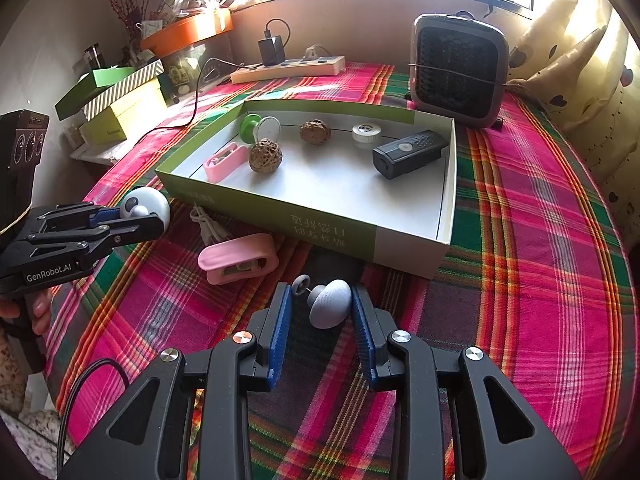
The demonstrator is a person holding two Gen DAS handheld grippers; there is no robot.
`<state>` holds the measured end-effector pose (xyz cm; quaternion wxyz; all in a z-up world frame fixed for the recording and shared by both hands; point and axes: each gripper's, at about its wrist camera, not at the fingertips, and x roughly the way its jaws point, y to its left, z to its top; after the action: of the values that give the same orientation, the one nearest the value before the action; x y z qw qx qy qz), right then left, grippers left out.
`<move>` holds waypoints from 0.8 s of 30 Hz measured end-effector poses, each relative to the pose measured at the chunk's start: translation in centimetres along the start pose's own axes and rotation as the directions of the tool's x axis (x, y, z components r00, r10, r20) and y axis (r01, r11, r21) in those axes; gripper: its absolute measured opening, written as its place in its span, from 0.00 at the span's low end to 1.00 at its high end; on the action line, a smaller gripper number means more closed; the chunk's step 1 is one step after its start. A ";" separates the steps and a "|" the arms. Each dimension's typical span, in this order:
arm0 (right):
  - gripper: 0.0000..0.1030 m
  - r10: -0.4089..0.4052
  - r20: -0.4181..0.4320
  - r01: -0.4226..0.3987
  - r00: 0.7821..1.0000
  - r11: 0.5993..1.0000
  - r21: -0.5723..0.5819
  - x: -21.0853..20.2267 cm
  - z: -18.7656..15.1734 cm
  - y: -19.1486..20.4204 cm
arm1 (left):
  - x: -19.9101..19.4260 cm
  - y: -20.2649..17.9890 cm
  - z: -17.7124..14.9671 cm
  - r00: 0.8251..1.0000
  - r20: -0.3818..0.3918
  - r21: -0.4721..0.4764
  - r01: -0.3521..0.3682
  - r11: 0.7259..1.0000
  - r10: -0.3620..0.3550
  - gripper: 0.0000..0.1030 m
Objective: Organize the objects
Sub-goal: 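Grasp the white face-shaped object with the left gripper while the right gripper grasps the white egg-shaped knob, then carry the face-shaped object and egg-shaped knob over the open box with both grippers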
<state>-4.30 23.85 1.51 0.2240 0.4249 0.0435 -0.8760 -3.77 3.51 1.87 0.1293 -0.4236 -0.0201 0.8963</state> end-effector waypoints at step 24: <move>0.30 -0.002 0.079 0.003 0.997 1.000 -0.014 -1.1 4.8 -0.6 | -0.5 -1.3 3.2 0.999 0.040 0.040 0.012 0.999 -0.014 0.24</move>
<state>-7.45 23.48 5.36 0.2276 0.3883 0.0413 -0.8920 -5.58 4.88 4.49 0.1432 -0.4026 -0.0075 0.9041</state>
